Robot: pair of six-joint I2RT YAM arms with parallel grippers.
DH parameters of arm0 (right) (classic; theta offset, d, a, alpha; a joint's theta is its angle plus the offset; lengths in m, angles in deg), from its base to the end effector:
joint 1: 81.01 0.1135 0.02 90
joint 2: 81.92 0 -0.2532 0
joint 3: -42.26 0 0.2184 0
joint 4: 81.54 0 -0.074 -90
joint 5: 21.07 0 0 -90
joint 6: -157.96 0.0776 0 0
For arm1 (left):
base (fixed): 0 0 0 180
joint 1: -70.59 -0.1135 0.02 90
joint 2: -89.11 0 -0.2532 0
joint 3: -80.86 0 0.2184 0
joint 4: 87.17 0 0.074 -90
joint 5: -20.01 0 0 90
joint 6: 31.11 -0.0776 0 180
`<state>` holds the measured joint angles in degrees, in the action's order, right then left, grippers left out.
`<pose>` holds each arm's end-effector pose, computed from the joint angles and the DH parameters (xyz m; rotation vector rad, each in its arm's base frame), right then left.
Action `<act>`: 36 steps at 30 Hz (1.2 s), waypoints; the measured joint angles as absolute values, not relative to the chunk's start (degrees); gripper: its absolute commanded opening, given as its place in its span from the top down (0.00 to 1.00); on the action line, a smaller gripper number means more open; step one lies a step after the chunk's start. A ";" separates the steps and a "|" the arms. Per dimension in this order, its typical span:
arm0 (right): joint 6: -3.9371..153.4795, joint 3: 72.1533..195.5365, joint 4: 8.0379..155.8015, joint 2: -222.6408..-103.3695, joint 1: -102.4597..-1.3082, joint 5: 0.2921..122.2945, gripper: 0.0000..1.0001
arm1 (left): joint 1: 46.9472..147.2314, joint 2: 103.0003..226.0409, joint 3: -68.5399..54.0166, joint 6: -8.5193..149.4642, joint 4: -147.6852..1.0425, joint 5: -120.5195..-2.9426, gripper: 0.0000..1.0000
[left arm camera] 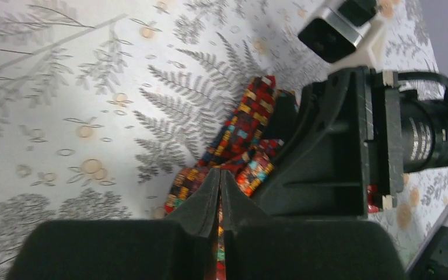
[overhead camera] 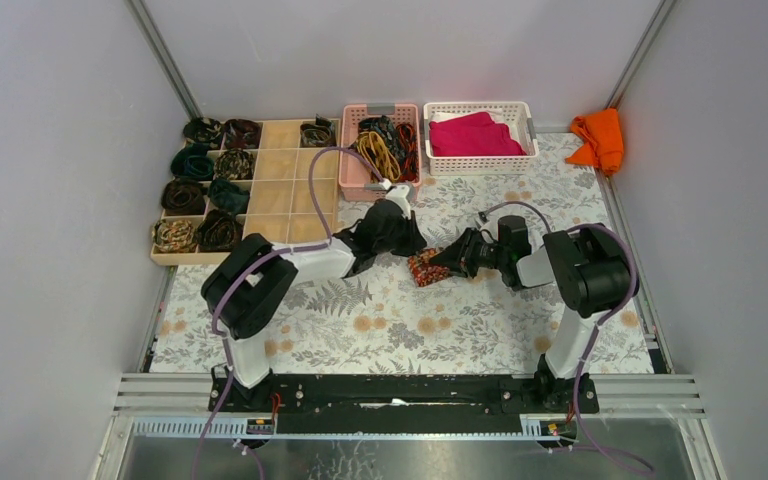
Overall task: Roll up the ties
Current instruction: Roll the tie at the center of the board.
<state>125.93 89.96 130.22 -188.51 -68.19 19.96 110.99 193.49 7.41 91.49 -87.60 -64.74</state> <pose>0.2955 0.1273 0.1122 0.2780 2.2580 1.5896 0.3004 -0.2650 0.1697 0.2090 2.2110 -0.8366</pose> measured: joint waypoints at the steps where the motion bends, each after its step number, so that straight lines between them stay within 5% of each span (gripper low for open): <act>1: 125.25 90.09 129.10 -188.23 -68.34 20.05 0.72 | 111.47 193.86 7.35 91.45 -88.10 -64.43 0.92; 8: 120.29 91.25 121.76 -186.76 -69.02 21.87 0.70 | 113.92 197.40 6.36 91.30 -89.59 -62.16 0.92; 14: 115.68 93.48 114.37 -184.77 -69.07 24.58 0.58 | 114.23 197.60 6.06 91.30 -89.59 -61.83 0.92; 36: 102.68 97.19 93.48 -171.64 -69.20 39.77 0.51 | 114.47 200.92 3.30 91.32 -89.57 -61.57 0.93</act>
